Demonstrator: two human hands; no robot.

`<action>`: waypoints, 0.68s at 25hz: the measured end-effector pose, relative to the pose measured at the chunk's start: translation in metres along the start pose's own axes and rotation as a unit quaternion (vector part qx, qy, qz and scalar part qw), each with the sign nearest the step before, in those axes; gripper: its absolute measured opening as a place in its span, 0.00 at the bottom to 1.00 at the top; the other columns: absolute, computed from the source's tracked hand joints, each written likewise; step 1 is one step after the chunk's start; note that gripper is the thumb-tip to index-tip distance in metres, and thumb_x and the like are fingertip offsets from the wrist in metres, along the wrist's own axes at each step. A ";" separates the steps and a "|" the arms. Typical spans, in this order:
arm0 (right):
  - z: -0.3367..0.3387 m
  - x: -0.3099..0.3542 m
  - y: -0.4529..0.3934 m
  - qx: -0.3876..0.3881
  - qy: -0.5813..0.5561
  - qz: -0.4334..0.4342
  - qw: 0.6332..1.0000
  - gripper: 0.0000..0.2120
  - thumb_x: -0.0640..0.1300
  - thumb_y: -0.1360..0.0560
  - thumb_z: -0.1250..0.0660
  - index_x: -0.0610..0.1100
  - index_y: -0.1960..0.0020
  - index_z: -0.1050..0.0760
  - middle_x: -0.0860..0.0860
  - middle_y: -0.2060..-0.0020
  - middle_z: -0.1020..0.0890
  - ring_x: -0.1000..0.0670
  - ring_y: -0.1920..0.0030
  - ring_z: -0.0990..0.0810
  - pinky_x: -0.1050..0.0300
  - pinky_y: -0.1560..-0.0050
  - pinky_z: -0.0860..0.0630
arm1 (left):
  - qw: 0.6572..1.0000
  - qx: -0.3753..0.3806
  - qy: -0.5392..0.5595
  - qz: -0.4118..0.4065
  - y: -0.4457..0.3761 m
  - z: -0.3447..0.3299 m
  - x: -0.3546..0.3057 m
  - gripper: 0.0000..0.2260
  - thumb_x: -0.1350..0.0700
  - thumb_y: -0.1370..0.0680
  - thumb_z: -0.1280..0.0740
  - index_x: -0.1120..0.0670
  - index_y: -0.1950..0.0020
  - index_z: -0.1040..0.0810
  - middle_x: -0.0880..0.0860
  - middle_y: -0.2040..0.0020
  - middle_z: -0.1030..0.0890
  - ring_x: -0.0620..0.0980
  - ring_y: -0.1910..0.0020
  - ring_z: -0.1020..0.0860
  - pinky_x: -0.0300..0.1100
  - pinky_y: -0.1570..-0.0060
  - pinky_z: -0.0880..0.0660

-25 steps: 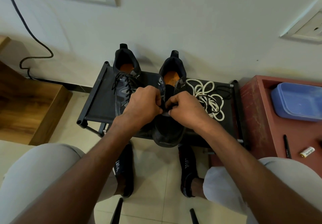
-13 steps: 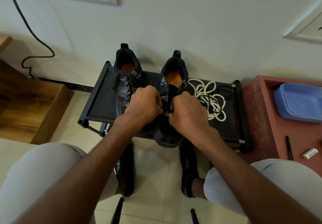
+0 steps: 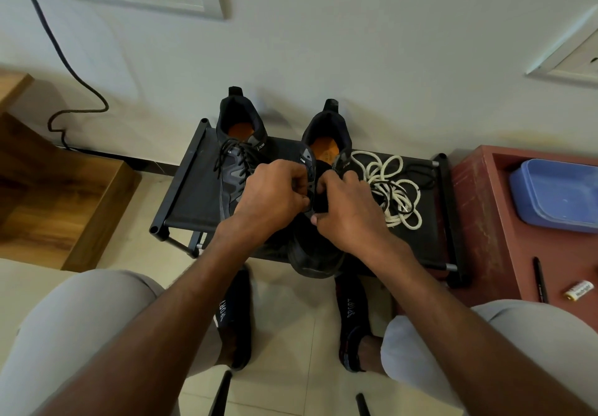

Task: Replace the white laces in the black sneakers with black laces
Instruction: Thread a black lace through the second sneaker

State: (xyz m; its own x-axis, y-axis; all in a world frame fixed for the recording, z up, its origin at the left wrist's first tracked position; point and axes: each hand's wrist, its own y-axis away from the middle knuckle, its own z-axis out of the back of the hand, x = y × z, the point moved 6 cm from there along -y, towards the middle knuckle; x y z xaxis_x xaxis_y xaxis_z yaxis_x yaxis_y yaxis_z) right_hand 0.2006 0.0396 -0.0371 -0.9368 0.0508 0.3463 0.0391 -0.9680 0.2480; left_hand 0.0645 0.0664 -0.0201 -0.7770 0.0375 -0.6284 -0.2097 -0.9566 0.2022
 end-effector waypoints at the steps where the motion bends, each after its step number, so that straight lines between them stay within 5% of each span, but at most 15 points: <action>1: 0.002 0.001 0.002 -0.009 0.019 0.009 1.000 0.24 0.51 0.26 0.23 0.51 0.35 0.31 0.47 0.39 0.30 0.45 0.38 0.29 0.47 0.43 0.25 | 0.999 -0.017 0.042 -0.005 0.001 0.010 -0.005 0.06 0.60 0.23 0.26 0.53 0.56 0.21 0.51 0.59 0.17 0.53 0.55 0.17 0.49 0.56 0.18; 3: 0.006 0.001 0.003 -0.016 0.014 0.021 1.000 0.26 0.53 0.27 0.22 0.53 0.35 0.33 0.48 0.38 0.31 0.44 0.38 0.29 0.43 0.40 0.25 | 0.958 -0.054 0.283 -0.017 0.000 0.043 -0.011 0.05 0.63 0.20 0.31 0.56 0.54 0.24 0.55 0.56 0.15 0.59 0.54 0.16 0.52 0.55 0.18; 5: 0.009 -0.002 -0.002 0.006 -0.007 0.026 1.000 0.29 0.53 0.28 0.21 0.55 0.36 0.34 0.49 0.39 0.30 0.44 0.40 0.27 0.42 0.40 0.25 | 0.864 -0.075 0.497 -0.021 -0.001 0.071 -0.010 0.09 0.68 0.18 0.38 0.56 0.54 0.27 0.55 0.60 0.17 0.57 0.59 0.17 0.47 0.61 0.21; 6: 0.009 -0.004 -0.004 0.024 -0.013 0.029 0.999 0.31 0.53 0.30 0.19 0.56 0.36 0.35 0.50 0.39 0.30 0.44 0.40 0.26 0.41 0.40 0.24 | 0.865 -0.080 0.495 -0.013 0.000 0.074 -0.009 0.09 0.68 0.18 0.39 0.55 0.53 0.28 0.54 0.62 0.19 0.54 0.62 0.20 0.44 0.64 0.24; 7: 0.011 -0.005 -0.005 0.038 -0.014 0.033 0.999 0.34 0.53 0.32 0.18 0.57 0.36 0.36 0.50 0.39 0.30 0.44 0.41 0.25 0.40 0.40 0.23 | 0.903 -0.085 0.421 0.002 -0.001 0.071 -0.007 0.08 0.67 0.18 0.38 0.55 0.53 0.28 0.52 0.62 0.20 0.51 0.65 0.22 0.43 0.65 0.26; 9: 0.012 -0.007 -0.005 0.050 -0.002 0.034 0.998 0.38 0.55 0.35 0.16 0.58 0.36 0.38 0.52 0.39 0.29 0.45 0.42 0.23 0.38 0.42 0.22 | 0.990 -0.040 0.131 0.021 -0.002 0.041 -0.003 0.03 0.56 0.18 0.33 0.52 0.50 0.26 0.50 0.59 0.21 0.48 0.63 0.23 0.42 0.63 0.28; 11: 0.013 -0.008 -0.005 0.047 0.005 0.036 0.998 0.40 0.56 0.36 0.16 0.58 0.35 0.38 0.52 0.38 0.29 0.46 0.43 0.22 0.38 0.43 0.21 | 0.994 0.061 -0.095 0.010 0.003 0.000 0.002 0.09 0.48 0.21 0.28 0.51 0.51 0.25 0.49 0.57 0.22 0.47 0.59 0.23 0.42 0.60 0.27; 12: 0.012 -0.009 -0.005 0.045 0.002 0.038 0.998 0.40 0.55 0.36 0.16 0.58 0.35 0.38 0.52 0.38 0.30 0.46 0.42 0.22 0.40 0.43 0.21 | 0.989 0.084 -0.124 0.009 0.004 -0.010 0.004 0.09 0.49 0.22 0.27 0.50 0.53 0.25 0.50 0.57 0.22 0.49 0.57 0.22 0.44 0.59 0.27; 15: 0.012 -0.010 -0.005 0.042 -0.015 0.047 0.998 0.40 0.54 0.35 0.16 0.56 0.33 0.38 0.51 0.37 0.30 0.45 0.41 0.22 0.44 0.45 0.21 | 0.998 0.050 -0.024 -0.013 0.001 -0.006 0.000 0.10 0.56 0.22 0.27 0.52 0.60 0.26 0.51 0.61 0.22 0.52 0.58 0.21 0.44 0.60 0.27; 17: 0.012 -0.012 -0.005 0.041 -0.015 0.049 0.998 0.41 0.53 0.35 0.16 0.56 0.32 0.38 0.51 0.37 0.30 0.45 0.42 0.22 0.46 0.46 0.22 | 0.963 -0.003 0.257 -0.076 0.005 0.020 -0.022 0.08 0.60 0.18 0.32 0.58 0.57 0.27 0.57 0.60 0.20 0.56 0.59 0.20 0.47 0.57 0.23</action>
State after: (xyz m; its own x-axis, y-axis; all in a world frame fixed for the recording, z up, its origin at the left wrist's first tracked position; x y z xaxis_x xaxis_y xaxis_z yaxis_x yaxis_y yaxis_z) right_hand 0.2155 0.0470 -0.0316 -0.9163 -0.0338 0.3992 0.1588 -0.9455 0.2842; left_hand 0.0689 0.0665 0.0095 -0.3401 0.0314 -0.9399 -0.2934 -0.9531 0.0744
